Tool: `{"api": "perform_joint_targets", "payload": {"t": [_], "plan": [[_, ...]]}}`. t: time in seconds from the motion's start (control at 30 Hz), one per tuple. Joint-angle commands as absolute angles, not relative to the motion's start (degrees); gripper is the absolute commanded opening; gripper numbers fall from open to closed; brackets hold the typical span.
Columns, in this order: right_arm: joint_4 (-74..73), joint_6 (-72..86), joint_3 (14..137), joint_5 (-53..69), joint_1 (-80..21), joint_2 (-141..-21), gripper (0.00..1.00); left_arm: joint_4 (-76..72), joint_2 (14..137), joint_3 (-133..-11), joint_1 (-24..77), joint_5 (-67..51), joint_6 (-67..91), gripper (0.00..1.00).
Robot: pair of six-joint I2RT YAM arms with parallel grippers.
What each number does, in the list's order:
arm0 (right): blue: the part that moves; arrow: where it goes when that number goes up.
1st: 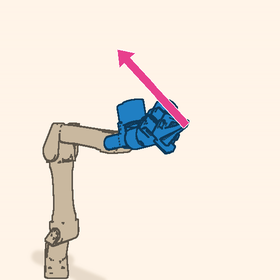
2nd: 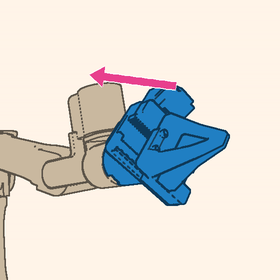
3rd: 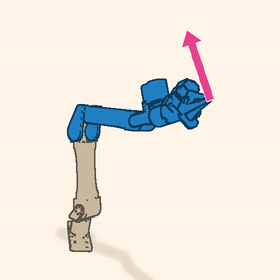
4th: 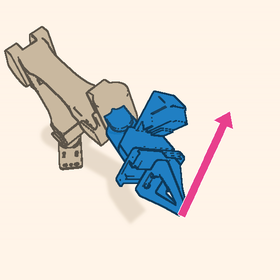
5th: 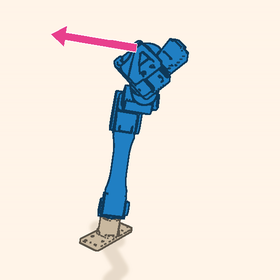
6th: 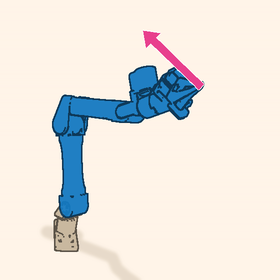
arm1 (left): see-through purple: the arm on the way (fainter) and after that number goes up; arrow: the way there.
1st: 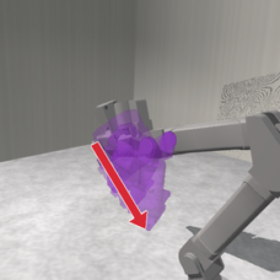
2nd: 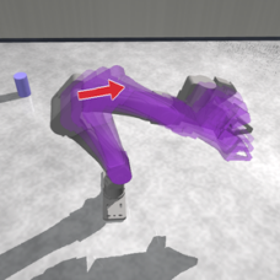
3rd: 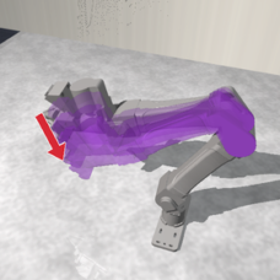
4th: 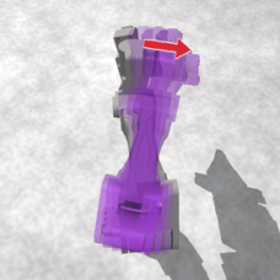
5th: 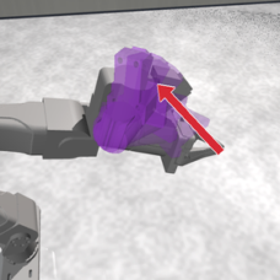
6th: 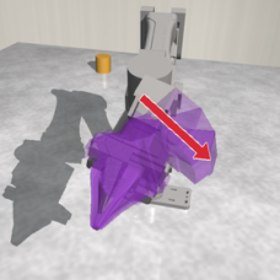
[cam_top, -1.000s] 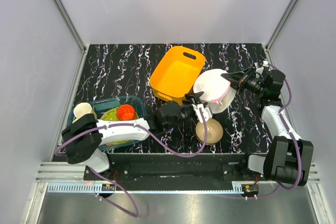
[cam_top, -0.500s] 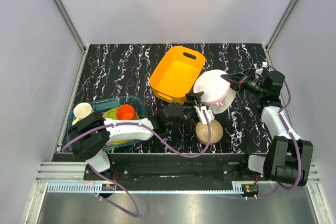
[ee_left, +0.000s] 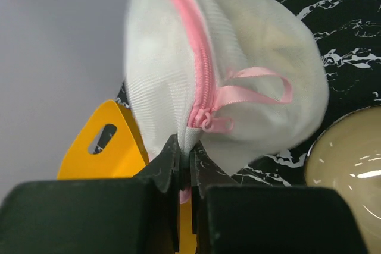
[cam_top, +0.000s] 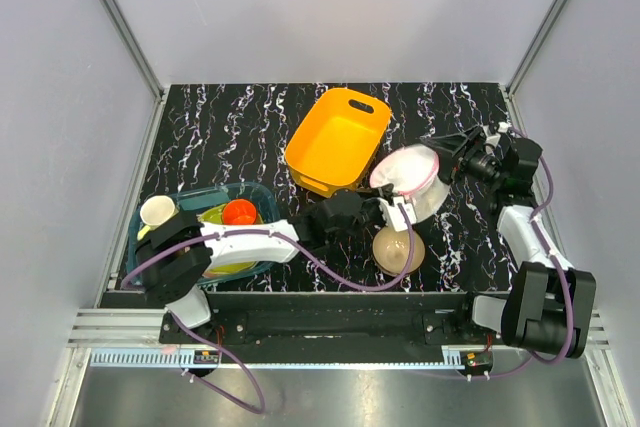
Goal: Unzip the laundry bag and remove the bra
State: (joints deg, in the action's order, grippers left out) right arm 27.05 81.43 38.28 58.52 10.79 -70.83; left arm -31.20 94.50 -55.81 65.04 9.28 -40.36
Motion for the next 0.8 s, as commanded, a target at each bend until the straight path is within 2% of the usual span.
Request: {"api": "perform_joint_targets", "payload": {"t": [0.0,0.07,0.1,0.17,0.27,0.37,0.4,0.47,0.57,0.77], "plan": [[5.09,66.49,46.98,54.45,10.63,-65.58,0.77,-26.82,89.13,-60.80,65.04,12.38,-29.81,0.00],[-17.00,51.20,52.53,42.71,10.72,-62.15,0.86,-20.59,89.03,-63.36,65.04,15.90,-25.78,0.00],[-21.92,47.50,56.91,38.54,10.64,-60.83,0.88,-17.78,89.64,-65.28,65.04,16.78,-24.19,0.00],[-30.53,40.71,60.02,28.10,10.63,-56.62,0.88,-9.52,90.70,-70.73,64.95,18.72,-20.50,0.00],[-34.79,36.22,63.71,22.43,10.63,-51.51,0.83,0.07,93.42,-78.46,64.60,21.00,-13.75,0.00],[-36.29,33.40,63.99,24.85,10.55,-48.08,0.57,16.05,97.99,-89.68,62.68,16.27,-5.93,0.00],[-36.65,32.88,63.90,26.00,10.55,-47.38,0.44,18.95,99.22,-92.35,62.14,15.39,-3.54,0.00],[-39.62,31.47,64.42,26.19,10.55,-45.62,0.33,22.85,100.02,-94.39,60.13,10.48,3.64,0.00],[-42.62,28.92,65.47,27.93,10.55,-44.12,0.25,22.76,100.02,-93.43,58.45,5.98,9.30,0.00],[-36.15,33.56,62.24,39.79,10.55,-45.35,0.21,23.55,101.16,-92.99,58.27,6.07,11.34,0.00]]}}
